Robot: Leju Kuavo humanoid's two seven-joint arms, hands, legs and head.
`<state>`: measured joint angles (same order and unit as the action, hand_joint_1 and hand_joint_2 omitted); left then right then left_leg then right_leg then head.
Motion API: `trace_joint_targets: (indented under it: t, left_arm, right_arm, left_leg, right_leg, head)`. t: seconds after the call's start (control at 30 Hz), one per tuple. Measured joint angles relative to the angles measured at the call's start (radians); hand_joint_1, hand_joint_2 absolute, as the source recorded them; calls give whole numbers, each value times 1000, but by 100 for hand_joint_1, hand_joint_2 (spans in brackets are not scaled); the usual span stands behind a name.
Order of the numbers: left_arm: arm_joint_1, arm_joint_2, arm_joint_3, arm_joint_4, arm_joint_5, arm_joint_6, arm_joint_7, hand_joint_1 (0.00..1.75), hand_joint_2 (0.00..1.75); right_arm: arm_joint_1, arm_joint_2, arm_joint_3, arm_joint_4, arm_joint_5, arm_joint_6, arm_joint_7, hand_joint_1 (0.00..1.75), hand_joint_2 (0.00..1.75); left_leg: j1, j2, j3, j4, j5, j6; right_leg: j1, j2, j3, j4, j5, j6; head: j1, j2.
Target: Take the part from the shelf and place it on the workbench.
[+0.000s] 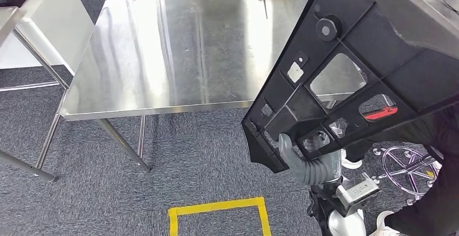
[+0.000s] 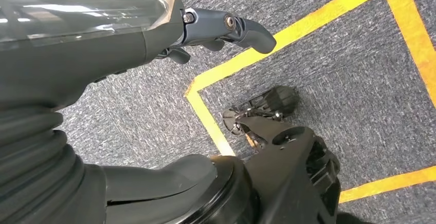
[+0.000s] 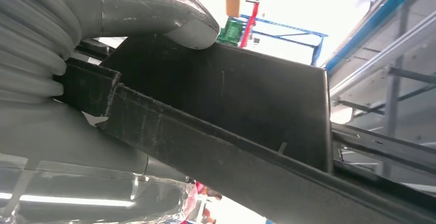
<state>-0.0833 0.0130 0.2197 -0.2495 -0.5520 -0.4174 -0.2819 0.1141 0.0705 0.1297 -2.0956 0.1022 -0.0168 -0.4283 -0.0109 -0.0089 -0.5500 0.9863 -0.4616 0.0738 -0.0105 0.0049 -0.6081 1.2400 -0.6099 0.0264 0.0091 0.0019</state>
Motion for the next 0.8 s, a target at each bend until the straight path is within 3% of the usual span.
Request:
trace_joint_targets:
  t: [0.03, 0.07, 0.1, 0.17, 0.2, 0.23, 0.27, 0.3, 0.37, 0.4, 0.47, 0.53, 0.57, 0.6, 0.63, 0.7, 0.73, 0.77, 0.8]
  left_arm:
    - [1, -1, 0, 0, 0, 0, 0, 0, 175]
    - [2, -2, 0, 0, 0, 0, 0, 0, 175]
    - [3, -3, 0, 0, 1, 0, 0, 0, 175]
    - [4, -3, 1, 0, 3, 0, 1, 0, 175]
    - [4, -2, 1, 0, 3, 0, 1, 0, 175]
    - [4, -2, 2, 0, 3, 0, 2, 0, 175]
    - [3, -1, 3, 0, 3, 0, 2, 0, 175]
    - [2, -2, 3, 0, 3, 0, 3, 0, 175]
    - [-1, -3, 4, -1, 3, 0, 3, 0, 175]
    - [-3, -4, 4, -1, 3, -1, 3, 0, 175]
    - [-3, -6, 6, -2, 3, -2, 3, 0, 175]
    - [-1, -6, 7, -2, 2, -2, 3, 0, 175]
    - [0, -6, 8, -2, 1, -2, 3, 0, 175]
    - [0, -6, 10, -2, 1, -2, 3, 0, 175]
    - [1, -6, 12, -2, 0, -2, 3, 0, 175]
    - [3, -4, 17, -1, 0, -2, 3, 0, 175]
    - [5, -2, 19, -1, 0, -2, 3, 0, 175]
    - [7, 0, 20, -2, 0, -2, 3, 0, 175]
    - [8, 2, 22, -2, 0, -2, 2, 0, 175]
  right_arm:
    - [1, 0, -1, 0, 0, 0, 0, 175, 175]
    - [2, 0, -2, 0, 0, 0, 0, 175, 175]
    - [2, 0, -2, 0, 1, 1, 0, 175, 175]
    - [3, 0, -3, 0, 2, 3, 1, 175, 175]
    - [3, 0, -3, 1, 3, 4, 2, 175, 175]
    - [4, 1, -3, 2, 3, 4, 3, 175, 175]
    - [4, 1, -4, 1, 3, 5, 4, 175, 175]
    - [2, 2, -5, 1, 3, 5, 4, 175, 175]
    - [1, 3, -6, -1, 4, 5, 5, 175, 175]
    - [-1, 5, -6, -2, 4, 6, 5, 175, 175]
    - [-2, 8, -6, -2, 7, 8, 5, 175, 175]
    - [-1, 10, -7, -2, 13, 12, 6, 175, 175]
    - [-1, 10, -8, -2, 15, 14, 6, 175, 175]
    - [-1, 10, -8, -2, 16, 16, 6, 175, 175]
    - [-1, 11, -9, -2, 17, 17, 6, 175, 175]
    - [-1, 11, -9, -2, 18, 19, 6, 175, 175]
    - [-2, 11, -9, -1, 18, 20, 6, 175, 175]
    - [-2, 12, -9, 0, 18, 21, 6, 175, 175]
    - [-1, 12, -10, 1, 19, 21, 6, 175, 175]
  left_leg:
    - [1, -1, 8, 0, -9, -2]
    - [3, -3, 19, 0, -18, -6]
    - [6, -5, 32, 1, -29, -11]
    - [11, -8, 60, 4, -56, -25]
    - [11, -9, 70, 6, -69, -32]
    - [10, -9, 77, 6, -81, -40]
    - [9, -8, 83, 9, -90, -47]
    - [10, -6, 88, 10, -94, -53]
    - [16, -1, 80, 43, -93, -61]
    - [19, 1, 57, 85, -91, -64]
    - [22, 3, -27, 208, -110, -73]
    - [22, 4, -119, 294, -156, -80]
    - [22, 5, -148, 300, -168, -80]
    - [22, 5, -163, 277, -159, -77]
    - [20, 5, -165, 229, -124, -70]
    - [11, 4, -156, 123, -7, -50]
    - [4, 3, -149, 87, 37, -40]
    - [-2, 2, -143, 66, 61, -31]
    - [-7, 1, -136, 58, 60, -24]
  right_leg:
    - [-3, 0, -37, 36, -12, 3]
    - [-7, 0, -58, 38, -9, 10]
    - [-12, -1, -62, 6, 13, 24]
    - [-25, -6, -44, -119, 104, 61]
    - [-27, -12, -33, -169, 139, 65]
    - [-24, -16, -25, -199, 163, 58]
    - [-22, -19, -21, -207, 169, 42]
    - [-20, -17, -12, -206, 161, 22]
    - [-23, -12, 8, -210, 153, -3]
    - [-23, -11, 20, -212, 145, -13]
    - [-20, -9, 44, -215, 126, -28]
    - [-17, -6, 69, -215, 103, -32]
    - [-16, -4, 85, -215, 91, -33]
    - [-15, -2, 102, -216, 78, -32]
    - [-14, -1, 120, -216, 64, -31]
    - [-12, 1, 147, -220, 38, -26]
    - [-12, 3, 157, -224, 27, -20]
    - [-10, 5, 169, -229, 22, -13]
    - [-8, 7, 182, -234, 23, -2]
  head:
    - [0, 0]
    - [0, 0]
    - [0, 0]
    - [2, 0]
    - [3, 0]
    - [2, 0]
    - [2, 0]
    - [1, 0]
    - [0, 0]
    - [-1, 0]
    - [-1, 0]
    - [-2, 0]
    - [-2, 0]
    - [-2, 0]
    - [-1, 0]
    - [0, 0]
    - [-1, 0]
    - [-2, 0]
    - [-3, 0]
